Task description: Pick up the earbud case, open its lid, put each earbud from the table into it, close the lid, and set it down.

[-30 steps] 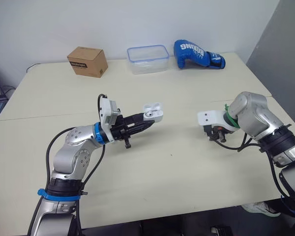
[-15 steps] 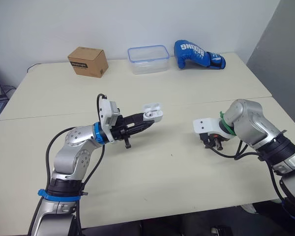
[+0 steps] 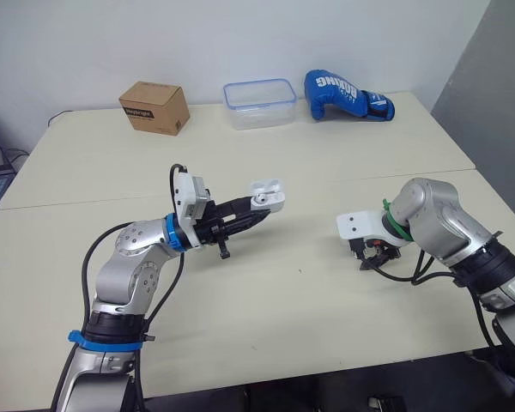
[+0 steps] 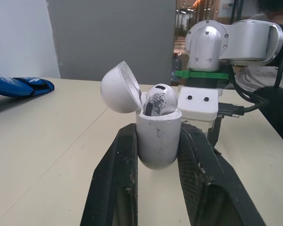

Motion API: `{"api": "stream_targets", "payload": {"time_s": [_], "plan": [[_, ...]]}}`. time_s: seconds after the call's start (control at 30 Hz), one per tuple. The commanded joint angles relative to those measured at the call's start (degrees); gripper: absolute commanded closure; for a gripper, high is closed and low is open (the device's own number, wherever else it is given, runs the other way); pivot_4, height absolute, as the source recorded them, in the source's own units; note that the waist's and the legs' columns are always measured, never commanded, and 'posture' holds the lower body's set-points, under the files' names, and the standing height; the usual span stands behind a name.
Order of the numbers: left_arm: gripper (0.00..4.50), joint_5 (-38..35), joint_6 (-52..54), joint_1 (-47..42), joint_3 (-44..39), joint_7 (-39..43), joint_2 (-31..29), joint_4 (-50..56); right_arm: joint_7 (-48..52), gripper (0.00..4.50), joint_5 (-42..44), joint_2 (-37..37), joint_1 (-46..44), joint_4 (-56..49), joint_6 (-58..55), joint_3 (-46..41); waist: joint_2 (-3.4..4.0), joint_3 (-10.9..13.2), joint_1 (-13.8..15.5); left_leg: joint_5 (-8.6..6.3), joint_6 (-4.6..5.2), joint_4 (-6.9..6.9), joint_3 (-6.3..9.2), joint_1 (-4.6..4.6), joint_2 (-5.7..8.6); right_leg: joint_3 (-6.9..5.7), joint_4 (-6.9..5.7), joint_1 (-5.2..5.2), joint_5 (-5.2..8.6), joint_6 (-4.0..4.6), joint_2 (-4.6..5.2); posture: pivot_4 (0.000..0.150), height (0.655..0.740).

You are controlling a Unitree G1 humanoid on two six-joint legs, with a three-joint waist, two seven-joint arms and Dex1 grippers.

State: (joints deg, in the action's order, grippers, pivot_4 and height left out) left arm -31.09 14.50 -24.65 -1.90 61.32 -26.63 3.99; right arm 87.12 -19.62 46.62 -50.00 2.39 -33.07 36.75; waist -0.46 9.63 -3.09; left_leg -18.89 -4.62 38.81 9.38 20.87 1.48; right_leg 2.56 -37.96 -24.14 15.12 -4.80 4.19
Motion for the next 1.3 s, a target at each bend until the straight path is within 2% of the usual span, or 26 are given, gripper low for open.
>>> {"api": "stream_targets", "payload": {"time_s": [0.03,0.33,0.43,0.87,0.97,1.07,1.1,1.3], "plan": [[3.7,-0.1,-1.0,-0.8,-0.2,-0.1,0.1,0.8,-0.1,1.73,-0.4,0.8,0.3,-2.3,-0.5,-1.6,0.0,0.0,0.0,0.0,0.0,0.0,0.0,0.0,0.0,0.0,0.0,0.0,0.0,0.0,0.0,0.15,0.74],[3.7,0.0,-1.0,-1.2,-0.2,0.0,0.1,0.5,-2.4,1.73,-1.3,0.2,0.3,-0.6,-0.6,-1.3,0.0,0.0,0.0,0.0,0.0,0.0,0.0,0.0,0.0,0.0,0.01,0.01,0.0,0.0,0.0,0.15,0.74],[3.7,0.0,-1.0,-1.2,-0.3,0.0,0.0,0.5,-2.7,2.28,-1.6,0.2,0.1,-0.1,-0.4,-1.2,0.0,0.0,0.0,0.0,0.0,0.01,0.0,-0.01,0.01,0.0,0.01,0.02,0.0,0.0,0.0,0.15,0.74],[3.7,0.1,-1.0,-1.2,-0.2,0.0,0.1,0.5,-3.2,2.28,-1.9,-0.1,-0.2,1.1,-0.2,-1.1,-0.01,0.0,0.0,0.0,0.0,0.02,0.0,-0.02,0.01,0.0,0.0,0.05,0.0,0.0,0.0,0.15,0.74],[3.7,0.2,-1.0,-1.3,-0.2,0.0,0.1,0.5,-3.3,2.9,-1.9,-0.3,-0.3,1.2,-0.2,-1.1,-0.01,0.0,0.0,0.0,0.0,0.02,0.0,-0.03,0.0,-0.01,0.0,0.05,0.0,0.0,0.0,0.15,0.74],[3.7,0.2,-1.0,-1.4,-0.1,0.0,0.1,0.5,-3.4,3.95,-1.9,-0.4,-0.4,1.3,-0.1,-1.1,-0.01,0.0,0.0,0.0,0.0,0.03,0.0,-0.04,0.0,0.0,-0.01,0.05,0.0,0.0,0.0,0.15,0.74],[3.7,0.2,-1.0,-1.3,-0.2,0.0,0.1,0.5,-3.4,4.14,-1.9,-0.4,-0.4,1.3,0.0,-1.1,-0.01,0.0,0.0,0.0,0.0,0.03,0.0,-0.04,0.0,-0.01,-0.01,0.05,0.0,0.0,0.0,0.15,0.74],[3.7,0.3,-1.1,-1.1,-0.3,-0.5,0.3,0.7,-3.3,4.13,-1.4,-0.3,-0.3,0.5,-1.5,-2.1,-0.01,0.0,0.0,0.0,0.0,0.03,0.0,-0.04,0.0,-0.01,-0.01,0.06,0.0,0.0,0.0,0.15,0.74]]}}
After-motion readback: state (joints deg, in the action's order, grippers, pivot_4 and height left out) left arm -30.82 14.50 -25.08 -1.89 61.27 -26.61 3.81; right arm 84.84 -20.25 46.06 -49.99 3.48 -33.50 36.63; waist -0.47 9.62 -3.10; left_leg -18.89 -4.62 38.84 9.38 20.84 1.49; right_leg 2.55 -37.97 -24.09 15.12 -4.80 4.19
